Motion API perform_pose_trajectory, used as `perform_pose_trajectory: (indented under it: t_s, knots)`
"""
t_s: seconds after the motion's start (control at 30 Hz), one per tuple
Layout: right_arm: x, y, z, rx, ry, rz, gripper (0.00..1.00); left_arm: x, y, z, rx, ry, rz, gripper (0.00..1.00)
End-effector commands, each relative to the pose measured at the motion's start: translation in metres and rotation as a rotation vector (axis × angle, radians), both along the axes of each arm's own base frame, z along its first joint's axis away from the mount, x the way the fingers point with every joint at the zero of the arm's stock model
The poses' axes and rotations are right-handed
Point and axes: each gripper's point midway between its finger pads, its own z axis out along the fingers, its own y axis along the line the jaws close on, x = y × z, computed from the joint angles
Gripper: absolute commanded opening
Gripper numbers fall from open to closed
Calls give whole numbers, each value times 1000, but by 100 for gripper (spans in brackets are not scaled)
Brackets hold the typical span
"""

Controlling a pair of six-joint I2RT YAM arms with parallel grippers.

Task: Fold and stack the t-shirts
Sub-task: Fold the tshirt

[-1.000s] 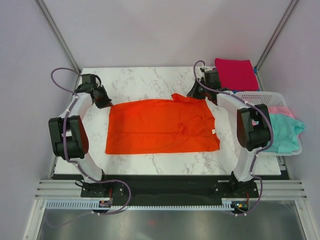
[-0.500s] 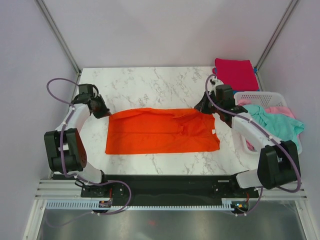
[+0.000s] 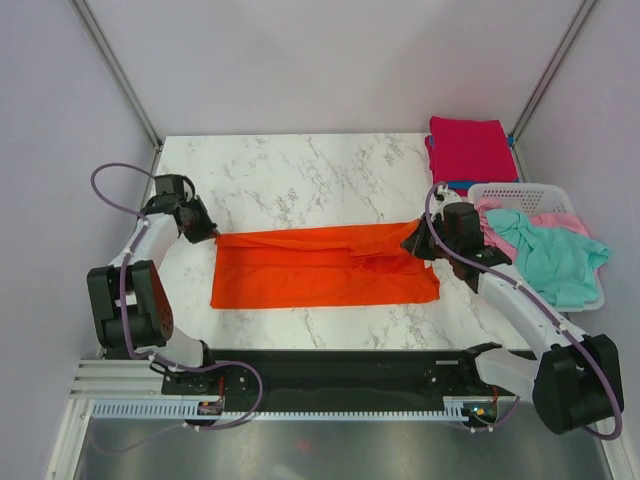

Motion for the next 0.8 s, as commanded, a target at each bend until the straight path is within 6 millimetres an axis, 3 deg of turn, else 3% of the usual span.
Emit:
perform_pose_trajectory:
  t_s: [0.0,0.17,0.23,0.3,0.33,0.37,0.47,0.63,0.77]
  knots:
    - [-8,-9,-3,8,-5,-64,0,2,8,5,48,-38,-12,2]
    - [-26,-26,-16,42,7,-192,0,-2,7,2,49,-26,-6,6]
    - [-32,-33,-16,51,-3,-245,0,-2,8,9,54,-48,-1,16]
    - [-41,-39,-29,63,32,-293,1,-4,9,17,65,-75,9,32]
    - [-47,-38,-34,74,42,-290,7,-4,12,18,78,-80,21,43]
    - [-49,-37,-36,84,45,-286,17,-4,15,22,90,-93,33,61]
    - [-58,-38,-47,92,77,-296,60,-7,25,32,135,-116,89,75]
    - [-64,-41,-47,97,71,-307,69,-9,29,47,158,-168,112,75]
    - [-65,-29,-39,145,62,-274,68,-4,5,59,181,-221,17,73]
